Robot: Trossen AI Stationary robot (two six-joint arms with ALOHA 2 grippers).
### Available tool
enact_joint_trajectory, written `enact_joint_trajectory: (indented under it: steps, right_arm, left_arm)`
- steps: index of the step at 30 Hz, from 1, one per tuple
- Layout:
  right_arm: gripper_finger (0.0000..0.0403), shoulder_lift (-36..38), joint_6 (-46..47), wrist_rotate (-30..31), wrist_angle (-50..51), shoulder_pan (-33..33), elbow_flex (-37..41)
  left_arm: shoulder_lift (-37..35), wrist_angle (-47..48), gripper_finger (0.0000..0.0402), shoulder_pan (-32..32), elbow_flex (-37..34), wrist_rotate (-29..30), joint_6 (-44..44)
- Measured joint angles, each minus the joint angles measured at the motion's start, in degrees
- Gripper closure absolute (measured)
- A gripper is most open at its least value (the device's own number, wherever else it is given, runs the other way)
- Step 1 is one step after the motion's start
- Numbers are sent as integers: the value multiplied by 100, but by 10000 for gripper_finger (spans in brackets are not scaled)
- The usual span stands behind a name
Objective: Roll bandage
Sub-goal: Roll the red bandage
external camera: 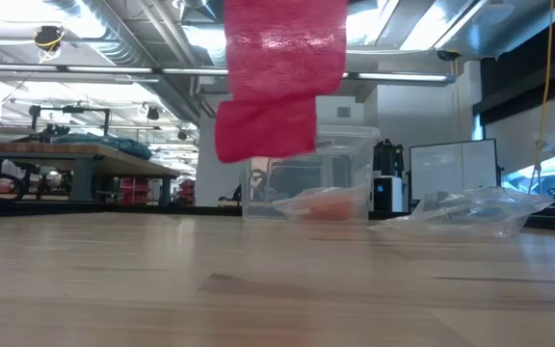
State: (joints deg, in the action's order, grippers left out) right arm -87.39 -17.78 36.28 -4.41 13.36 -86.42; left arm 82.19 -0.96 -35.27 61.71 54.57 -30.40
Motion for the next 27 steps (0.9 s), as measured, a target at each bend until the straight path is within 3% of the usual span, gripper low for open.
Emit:
enact_joint_trajectory:
  steps: [5,9,15,22,27]
  right_arm:
    - [397,0,1109,-303,1051,-496,-2]
    - [381,0,2089,-1082,1828,-859,106]
    - [294,0,2810,-2137,1864,-1116,732]
    - [181,-2,3466,-2354,1893,-1275,1304]
    - [136,55,3671,-2713,2158,-1267,1320]
  left_arm:
    - [0,12,398,-7,0,0,5]
    - [4,10,398,-11,0,-29,-1]
    - [4,9,398,-13,0,-54,5]
    - [7,23,398,-11,0,-49,40]
    - [7,49,398,-11,0,-49,80]
